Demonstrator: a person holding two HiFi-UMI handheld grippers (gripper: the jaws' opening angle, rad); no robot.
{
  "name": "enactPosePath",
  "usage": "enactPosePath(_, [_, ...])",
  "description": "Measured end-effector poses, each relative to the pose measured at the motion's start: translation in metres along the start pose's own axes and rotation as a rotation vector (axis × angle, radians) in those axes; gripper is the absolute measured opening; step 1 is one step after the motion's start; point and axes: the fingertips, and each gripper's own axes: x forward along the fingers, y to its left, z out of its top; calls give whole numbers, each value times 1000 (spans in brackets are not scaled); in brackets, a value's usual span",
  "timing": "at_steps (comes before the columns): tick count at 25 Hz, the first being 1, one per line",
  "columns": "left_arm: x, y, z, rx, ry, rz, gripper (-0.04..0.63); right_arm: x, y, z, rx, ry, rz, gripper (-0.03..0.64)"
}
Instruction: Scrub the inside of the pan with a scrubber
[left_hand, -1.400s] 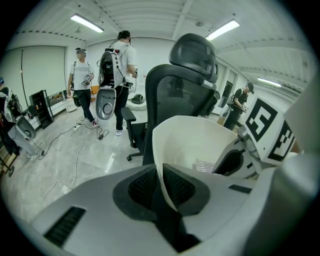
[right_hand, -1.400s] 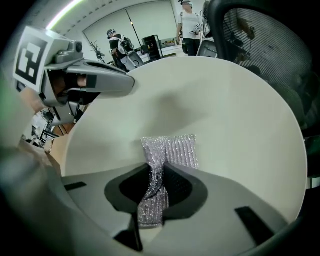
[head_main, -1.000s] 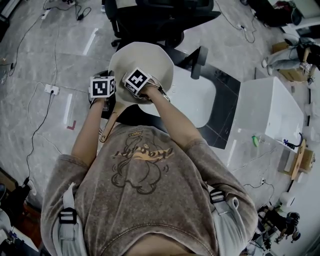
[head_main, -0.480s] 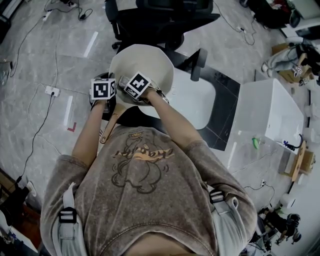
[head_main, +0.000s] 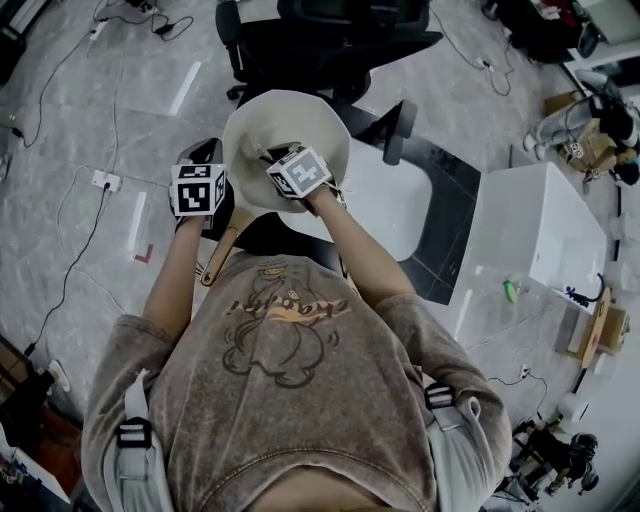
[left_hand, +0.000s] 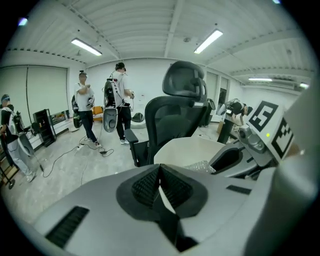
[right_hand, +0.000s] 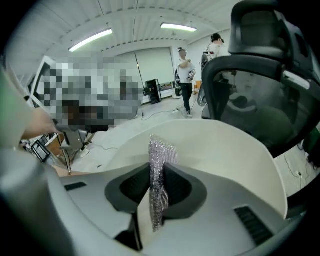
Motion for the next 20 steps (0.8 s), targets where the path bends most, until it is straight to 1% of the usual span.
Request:
enactPosePath(5, [-28, -18, 27, 20, -67, -78, 18, -50, -4, 19, 52, -205, -52, 87])
enactPosePath(9, [-49, -36, 50, 10, -146, -141, 17, -97, -1, 33, 85, -377, -101, 87])
enactPosePath(14, [-73, -60, 71, 32, -259, -220, 18, -151, 1, 50, 103, -579, -179, 87])
enactPosePath(17, [-86, -70, 76, 62, -331, -248, 17, -176, 0, 55, 97, -674, -227, 87])
enactPosePath(20, [-93, -76, 76, 80, -378, -254, 18, -194, 0, 55, 86, -741, -271, 87])
